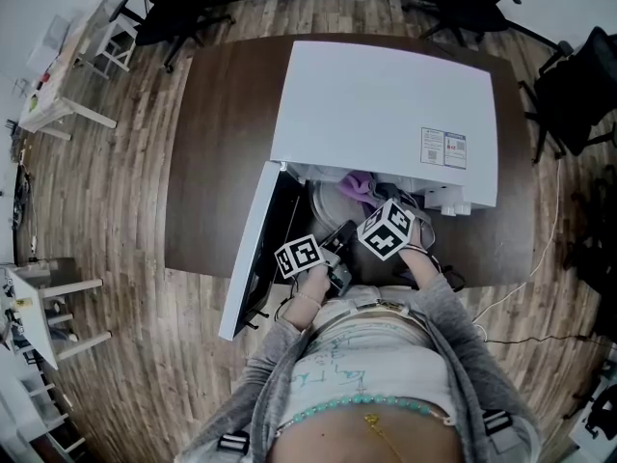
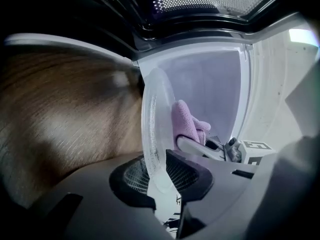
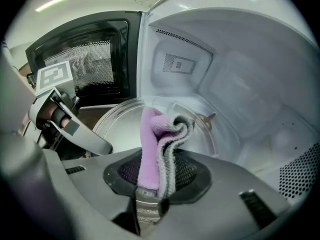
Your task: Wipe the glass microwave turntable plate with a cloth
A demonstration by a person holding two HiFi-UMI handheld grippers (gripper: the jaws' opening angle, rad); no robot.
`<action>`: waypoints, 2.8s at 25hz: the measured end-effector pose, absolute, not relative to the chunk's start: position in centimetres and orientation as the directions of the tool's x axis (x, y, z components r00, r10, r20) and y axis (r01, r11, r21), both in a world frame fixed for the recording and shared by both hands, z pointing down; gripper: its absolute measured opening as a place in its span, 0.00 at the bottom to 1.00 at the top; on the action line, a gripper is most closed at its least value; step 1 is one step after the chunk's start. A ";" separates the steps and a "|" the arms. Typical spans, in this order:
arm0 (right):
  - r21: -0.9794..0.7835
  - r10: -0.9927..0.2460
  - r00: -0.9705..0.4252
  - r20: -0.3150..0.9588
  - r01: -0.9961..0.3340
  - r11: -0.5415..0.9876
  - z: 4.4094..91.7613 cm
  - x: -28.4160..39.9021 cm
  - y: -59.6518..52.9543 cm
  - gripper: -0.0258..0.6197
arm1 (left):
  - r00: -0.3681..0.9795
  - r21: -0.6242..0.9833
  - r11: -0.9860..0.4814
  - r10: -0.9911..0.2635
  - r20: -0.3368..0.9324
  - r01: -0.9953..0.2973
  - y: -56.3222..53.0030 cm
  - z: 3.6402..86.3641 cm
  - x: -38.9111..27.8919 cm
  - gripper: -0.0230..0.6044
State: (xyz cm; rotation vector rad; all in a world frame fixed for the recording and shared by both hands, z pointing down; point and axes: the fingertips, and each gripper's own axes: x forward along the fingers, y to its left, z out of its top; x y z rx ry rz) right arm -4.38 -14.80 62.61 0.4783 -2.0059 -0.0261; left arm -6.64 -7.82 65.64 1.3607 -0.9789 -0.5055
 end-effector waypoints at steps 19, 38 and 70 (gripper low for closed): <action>0.350 -0.358 -0.390 0.848 -0.094 0.932 63.3 -6.7 -13.0 0.23 | 0.547 0.948 0.201 -0.779 0.307 -0.246 -8.0 66.0 -6.6 0.16; 0.361 -0.391 -0.421 0.818 -0.152 0.920 62.9 -8.3 -15.6 0.23 | 0.542 0.949 0.207 -0.782 0.307 -0.239 -8.0 66.2 -6.8 0.16; 0.431 -0.492 -0.286 0.822 -0.251 0.867 62.9 -1.4 -16.4 0.23 | 0.533 0.948 0.207 -0.788 0.308 -0.242 -8.0 66.0 -6.2 0.16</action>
